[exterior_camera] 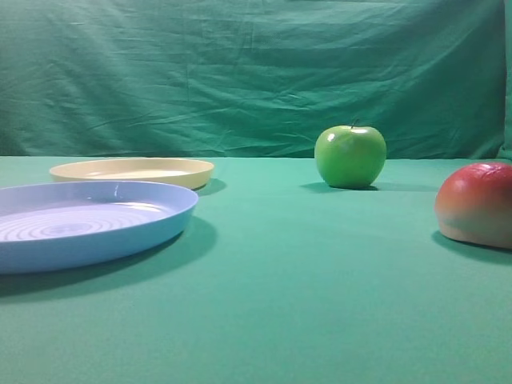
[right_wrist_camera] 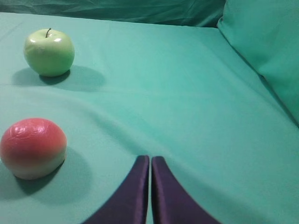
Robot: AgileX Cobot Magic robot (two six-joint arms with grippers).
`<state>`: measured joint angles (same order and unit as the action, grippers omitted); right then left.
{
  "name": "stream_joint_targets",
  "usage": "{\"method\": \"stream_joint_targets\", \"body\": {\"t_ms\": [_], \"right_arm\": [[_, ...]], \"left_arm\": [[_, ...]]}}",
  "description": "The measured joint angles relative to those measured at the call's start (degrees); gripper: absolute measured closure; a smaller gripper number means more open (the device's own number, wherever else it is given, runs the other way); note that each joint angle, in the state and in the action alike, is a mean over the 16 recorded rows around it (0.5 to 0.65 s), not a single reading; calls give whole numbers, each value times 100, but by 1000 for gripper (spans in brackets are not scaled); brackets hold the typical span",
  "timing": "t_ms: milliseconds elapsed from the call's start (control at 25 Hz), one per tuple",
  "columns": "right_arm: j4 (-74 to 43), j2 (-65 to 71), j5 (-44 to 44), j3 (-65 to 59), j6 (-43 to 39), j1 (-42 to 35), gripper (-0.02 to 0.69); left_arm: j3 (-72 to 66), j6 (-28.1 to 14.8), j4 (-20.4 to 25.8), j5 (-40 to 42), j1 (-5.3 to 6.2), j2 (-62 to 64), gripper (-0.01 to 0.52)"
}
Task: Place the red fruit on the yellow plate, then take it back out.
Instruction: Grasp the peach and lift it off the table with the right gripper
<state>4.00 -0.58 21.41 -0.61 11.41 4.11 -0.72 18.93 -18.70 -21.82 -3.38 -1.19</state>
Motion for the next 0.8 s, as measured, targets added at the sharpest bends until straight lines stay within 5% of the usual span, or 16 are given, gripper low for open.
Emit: {"method": "stream_joint_targets", "body": {"t_ms": [360,800], "right_arm": [[299,630,636,1054,0,63,665],[897,3058,3049,3239,57,236,665]], "left_arm": [[0,0,0,0,0,0,514],[0,0,0,0,0,0,514]]}}
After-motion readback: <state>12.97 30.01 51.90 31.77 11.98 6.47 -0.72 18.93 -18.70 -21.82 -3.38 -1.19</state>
